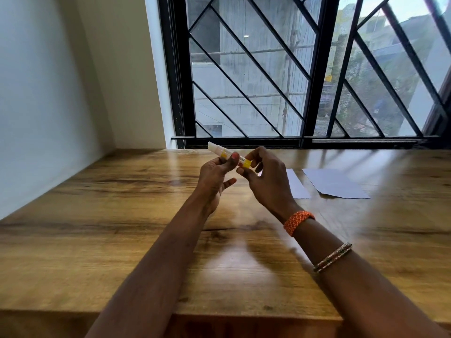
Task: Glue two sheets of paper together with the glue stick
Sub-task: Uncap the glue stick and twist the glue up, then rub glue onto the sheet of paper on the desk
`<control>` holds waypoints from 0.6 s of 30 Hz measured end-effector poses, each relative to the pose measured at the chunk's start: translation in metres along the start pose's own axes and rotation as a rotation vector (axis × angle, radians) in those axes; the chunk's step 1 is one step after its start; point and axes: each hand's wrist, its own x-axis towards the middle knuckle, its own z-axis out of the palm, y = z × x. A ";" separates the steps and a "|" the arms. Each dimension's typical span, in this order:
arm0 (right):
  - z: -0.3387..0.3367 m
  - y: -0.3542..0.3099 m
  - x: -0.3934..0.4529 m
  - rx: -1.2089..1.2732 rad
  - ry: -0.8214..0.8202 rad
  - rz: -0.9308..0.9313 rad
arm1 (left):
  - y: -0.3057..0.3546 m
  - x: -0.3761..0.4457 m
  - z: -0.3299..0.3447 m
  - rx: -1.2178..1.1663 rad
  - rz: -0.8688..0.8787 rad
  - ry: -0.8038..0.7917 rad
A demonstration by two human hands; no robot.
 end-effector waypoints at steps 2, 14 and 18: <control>-0.002 0.000 0.002 -0.021 0.005 0.000 | 0.002 0.000 0.000 -0.004 0.004 -0.001; -0.010 -0.005 0.001 0.769 -0.378 0.476 | -0.004 -0.004 0.003 0.501 0.220 0.095; -0.012 0.003 0.006 0.890 -0.212 0.583 | -0.014 -0.001 0.003 0.892 0.375 0.193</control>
